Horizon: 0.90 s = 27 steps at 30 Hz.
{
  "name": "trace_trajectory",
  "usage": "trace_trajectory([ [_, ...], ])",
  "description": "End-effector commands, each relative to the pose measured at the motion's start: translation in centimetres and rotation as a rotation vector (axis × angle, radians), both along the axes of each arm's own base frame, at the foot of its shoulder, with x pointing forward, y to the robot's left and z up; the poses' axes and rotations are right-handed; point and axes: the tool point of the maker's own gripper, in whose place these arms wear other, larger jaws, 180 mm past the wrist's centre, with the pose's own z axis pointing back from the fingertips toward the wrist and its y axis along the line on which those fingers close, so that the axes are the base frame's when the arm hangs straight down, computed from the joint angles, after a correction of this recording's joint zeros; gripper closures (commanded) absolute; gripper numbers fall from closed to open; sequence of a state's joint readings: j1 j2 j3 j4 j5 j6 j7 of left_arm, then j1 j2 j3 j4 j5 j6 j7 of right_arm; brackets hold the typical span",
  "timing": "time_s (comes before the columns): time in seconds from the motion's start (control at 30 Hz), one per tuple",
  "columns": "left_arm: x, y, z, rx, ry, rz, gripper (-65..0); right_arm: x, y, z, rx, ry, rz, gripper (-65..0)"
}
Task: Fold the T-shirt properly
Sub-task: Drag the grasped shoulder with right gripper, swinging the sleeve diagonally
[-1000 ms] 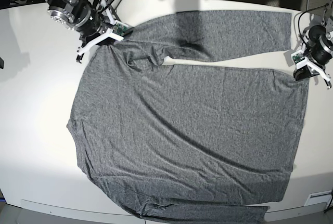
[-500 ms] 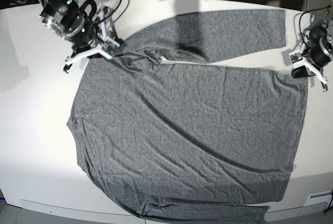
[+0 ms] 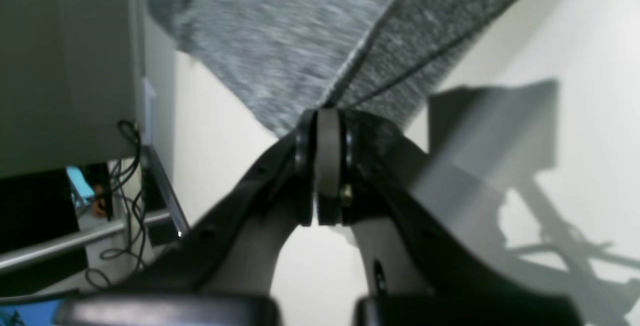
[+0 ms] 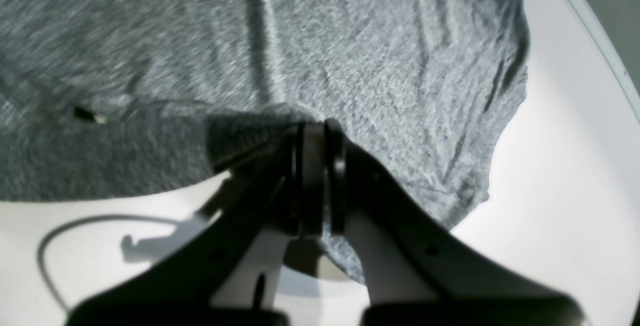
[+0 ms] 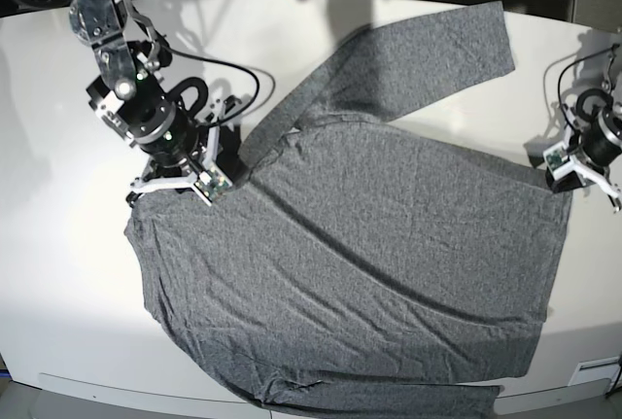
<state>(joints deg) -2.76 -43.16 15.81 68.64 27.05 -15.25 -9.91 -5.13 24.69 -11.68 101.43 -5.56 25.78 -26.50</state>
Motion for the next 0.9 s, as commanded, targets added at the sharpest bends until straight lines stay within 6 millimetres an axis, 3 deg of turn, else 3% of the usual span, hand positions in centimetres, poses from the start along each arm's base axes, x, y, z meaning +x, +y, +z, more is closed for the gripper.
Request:
trace_trajectory([
  [0.0, 1.7, 0.7, 2.3, -0.001, -0.067, 0.009, 0.0, 1.4, -0.1, 1.1, 0.011, -0.045, -0.011, 0.0],
  [0.2, 3.7, 0.9, 4.3, -0.045, -0.112, 0.057, 0.0, 5.1, 0.0, 0.1, 0.052, -0.033, -0.069, 0.0],
  [0.43, 5.6, 0.9, 3.5, -0.134, -0.110, 0.161, 0.0, 9.5, 0.7, 0.4, 0.097, -0.031, -0.115, 0.0],
  [0.63, 8.0, 0.4, 3.2, -0.186, -0.121, 0.214, 0.0, 12.0, 0.2, 0.9, 0.103, -0.038, -0.154, 0.0],
  [0.87, 10.5, 1.8, 3.3, -0.212, -0.125, 0.291, 0.0, 14.0, -1.5, 1.2, 0.097, -0.032, -0.205, 0.0],
])
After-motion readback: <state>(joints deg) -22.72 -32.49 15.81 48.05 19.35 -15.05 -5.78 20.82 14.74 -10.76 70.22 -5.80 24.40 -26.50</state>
